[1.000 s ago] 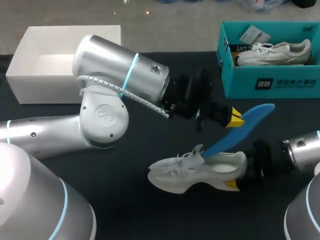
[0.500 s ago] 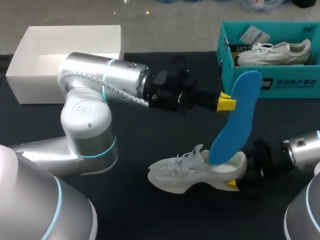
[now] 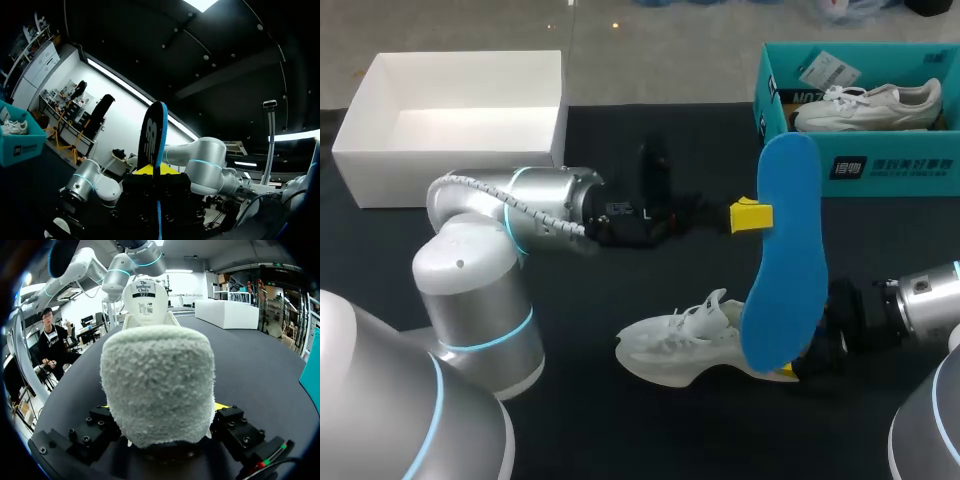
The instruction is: Take the shoe out of the shoebox, open the shoe tongue, remove and reinsert the insole, then place the shoe into the shoebox
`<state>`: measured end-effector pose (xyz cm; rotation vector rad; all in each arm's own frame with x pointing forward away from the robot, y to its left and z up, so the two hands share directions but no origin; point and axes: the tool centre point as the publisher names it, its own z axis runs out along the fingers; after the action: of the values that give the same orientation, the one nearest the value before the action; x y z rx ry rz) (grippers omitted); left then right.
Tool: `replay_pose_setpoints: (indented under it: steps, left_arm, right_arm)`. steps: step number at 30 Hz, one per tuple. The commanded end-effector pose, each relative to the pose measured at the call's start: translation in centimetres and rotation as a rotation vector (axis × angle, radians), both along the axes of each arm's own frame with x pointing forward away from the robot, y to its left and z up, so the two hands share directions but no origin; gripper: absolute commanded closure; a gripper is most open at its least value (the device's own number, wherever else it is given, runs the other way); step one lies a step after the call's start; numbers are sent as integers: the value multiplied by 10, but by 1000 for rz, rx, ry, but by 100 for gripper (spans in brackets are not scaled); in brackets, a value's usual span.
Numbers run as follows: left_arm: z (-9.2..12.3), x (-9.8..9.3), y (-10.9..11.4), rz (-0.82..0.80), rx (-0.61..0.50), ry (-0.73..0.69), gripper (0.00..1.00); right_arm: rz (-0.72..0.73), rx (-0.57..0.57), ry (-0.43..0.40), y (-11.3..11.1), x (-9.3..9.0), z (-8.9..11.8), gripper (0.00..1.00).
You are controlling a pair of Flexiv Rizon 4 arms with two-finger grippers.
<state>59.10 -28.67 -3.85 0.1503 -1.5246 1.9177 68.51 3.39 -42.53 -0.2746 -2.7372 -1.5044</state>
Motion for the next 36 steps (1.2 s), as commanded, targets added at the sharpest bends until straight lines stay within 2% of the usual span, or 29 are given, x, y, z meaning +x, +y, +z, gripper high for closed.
replay_pose_setpoints:
  steps: [1,12,18,29,36]
  left_arm:
    - [3,-12,7,-2,-37,17,100]
    - [14,-34,22,-106,-95,95,100]
    - [19,-44,31,-119,-97,92,100]
    - [22,-46,42,-96,-93,78,100]
    - [22,-43,41,-88,-118,87,100]
  right_arm:
    - [-2,-3,-2,0,-1,0,100]
    - [-2,-3,-2,0,-1,0,100]
    - [-2,-3,-2,0,-1,0,100]
    - [-2,-3,-2,0,-1,0,100]
    - [-2,-3,-2,0,-1,0,100]
